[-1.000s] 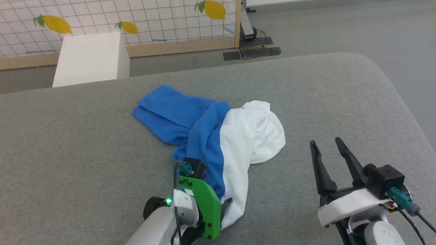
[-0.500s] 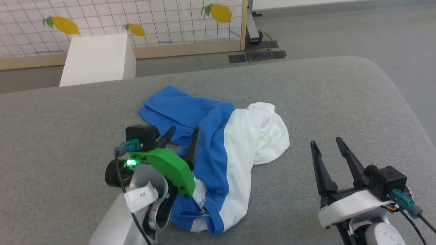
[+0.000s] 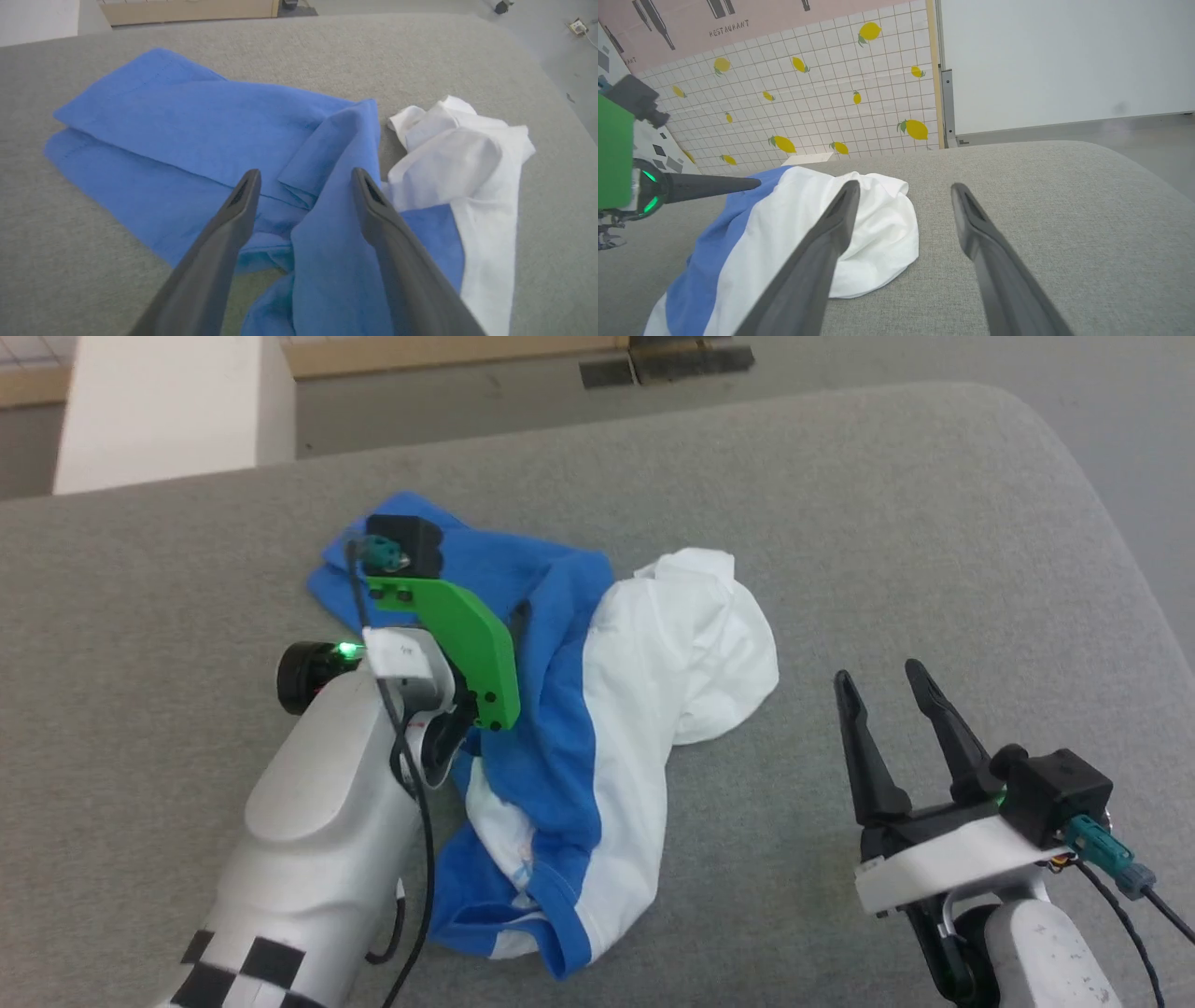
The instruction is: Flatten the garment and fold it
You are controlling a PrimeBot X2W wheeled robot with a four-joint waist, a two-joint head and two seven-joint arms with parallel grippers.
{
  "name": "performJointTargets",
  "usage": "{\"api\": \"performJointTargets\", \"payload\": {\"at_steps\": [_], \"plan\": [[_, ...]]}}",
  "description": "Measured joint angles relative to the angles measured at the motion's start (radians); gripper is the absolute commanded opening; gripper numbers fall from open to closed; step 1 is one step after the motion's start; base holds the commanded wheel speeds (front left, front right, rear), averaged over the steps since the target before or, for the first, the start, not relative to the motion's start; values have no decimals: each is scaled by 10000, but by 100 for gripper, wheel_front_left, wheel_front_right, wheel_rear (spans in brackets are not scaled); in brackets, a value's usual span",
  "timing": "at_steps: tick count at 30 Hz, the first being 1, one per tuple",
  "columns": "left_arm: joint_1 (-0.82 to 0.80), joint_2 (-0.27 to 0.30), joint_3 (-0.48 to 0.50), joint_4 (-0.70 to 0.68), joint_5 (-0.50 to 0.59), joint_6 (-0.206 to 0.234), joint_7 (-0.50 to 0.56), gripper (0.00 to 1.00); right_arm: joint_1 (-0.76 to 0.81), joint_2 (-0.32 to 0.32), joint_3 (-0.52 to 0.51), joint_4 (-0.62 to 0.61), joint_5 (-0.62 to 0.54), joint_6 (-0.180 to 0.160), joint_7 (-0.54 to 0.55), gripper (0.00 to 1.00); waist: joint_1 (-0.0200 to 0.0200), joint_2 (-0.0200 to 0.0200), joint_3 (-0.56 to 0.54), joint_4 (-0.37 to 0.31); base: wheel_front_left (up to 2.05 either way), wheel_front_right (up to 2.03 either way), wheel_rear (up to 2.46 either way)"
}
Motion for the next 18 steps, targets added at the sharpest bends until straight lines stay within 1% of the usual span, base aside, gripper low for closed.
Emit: {"api": "performJointTargets", "payload": {"at_steps": [4,8,9,10,12,13,14,15,16,18], "plan": [[-244,-61,-31,330,-430,-211,844,100,-155,0,31,265,86,0,-192,100,0,0,359,-263,0,0,0],[-300,-115,-75,316,-591,-401,1158,100,-211,0,17,453,96,0,-290,100,0,0,544,-454,0,0,0],[-300,-136,-77,299,-627,-433,1183,91,-216,-2,15,489,98,0,-291,100,0,0,558,-470,0,0,0],[-300,-171,-94,278,-685,-441,1202,78,-221,-2,15,520,98,0,-303,100,0,0,553,-469,0,0,0],[-300,-211,-173,219,-788,-556,1340,73,-255,-2,25,571,98,0,-337,100,0,0,518,-443,0,0,0],[-298,-257,-215,184,-909,-658,1471,54,-270,-4,31,600,98,0,-374,100,0,0,487,-414,0,0,0],[-295,-299,-255,165,-1062,-746,1643,44,-291,-2,46,619,98,0,-378,100,0,0,456,-385,0,0,0],[-291,-320,-318,138,-1126,-836,1806,27,-310,-2,54,627,96,0,-378,100,0,0,432,-360,0,0,0],[-282,-341,-431,92,-1137,-945,1969,0,-336,-2,67,635,96,0,-378,100,0,0,401,-329,0,0,0],[-263,-351,-533,-69,-1101,-1034,1831,0,-365,-2,79,656,94,0,-378,100,0,0,337,-274,0,0,0]]}}
